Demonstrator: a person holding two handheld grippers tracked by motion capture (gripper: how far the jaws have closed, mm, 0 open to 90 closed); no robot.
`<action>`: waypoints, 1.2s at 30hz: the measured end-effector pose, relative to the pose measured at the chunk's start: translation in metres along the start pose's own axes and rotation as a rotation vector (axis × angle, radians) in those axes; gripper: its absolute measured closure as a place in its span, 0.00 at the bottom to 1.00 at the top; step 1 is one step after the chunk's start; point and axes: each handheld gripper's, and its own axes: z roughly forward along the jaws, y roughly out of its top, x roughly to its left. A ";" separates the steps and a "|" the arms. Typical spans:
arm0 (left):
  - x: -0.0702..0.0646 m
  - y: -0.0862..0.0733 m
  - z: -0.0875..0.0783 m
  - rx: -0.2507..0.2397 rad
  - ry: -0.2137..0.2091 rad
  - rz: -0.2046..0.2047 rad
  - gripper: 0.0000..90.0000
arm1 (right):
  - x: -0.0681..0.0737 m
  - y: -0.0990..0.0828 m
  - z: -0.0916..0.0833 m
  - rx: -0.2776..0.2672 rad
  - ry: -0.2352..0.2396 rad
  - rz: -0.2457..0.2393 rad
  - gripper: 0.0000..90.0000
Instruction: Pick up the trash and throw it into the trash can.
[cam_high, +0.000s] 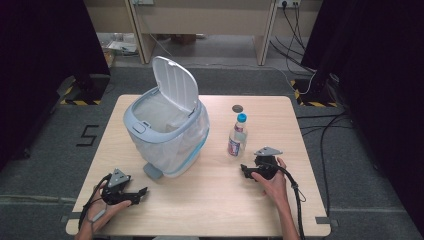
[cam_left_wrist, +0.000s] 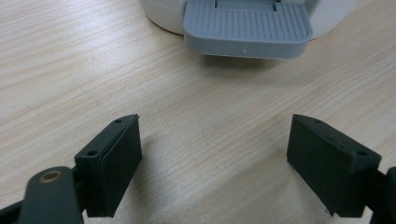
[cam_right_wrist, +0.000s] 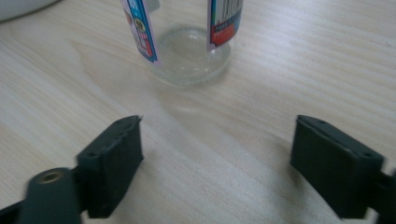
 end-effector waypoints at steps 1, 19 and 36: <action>0.000 0.000 0.000 0.001 0.001 0.001 0.19 | 0.000 0.000 -0.001 -0.007 0.002 -0.002 0.18; 0.001 0.000 0.000 0.006 0.001 -0.002 0.16 | 0.017 0.033 -0.016 -0.211 0.012 -0.050 0.17; 0.001 0.000 0.001 0.007 0.000 -0.001 0.15 | 0.015 0.054 0.013 -0.258 0.004 -0.034 0.19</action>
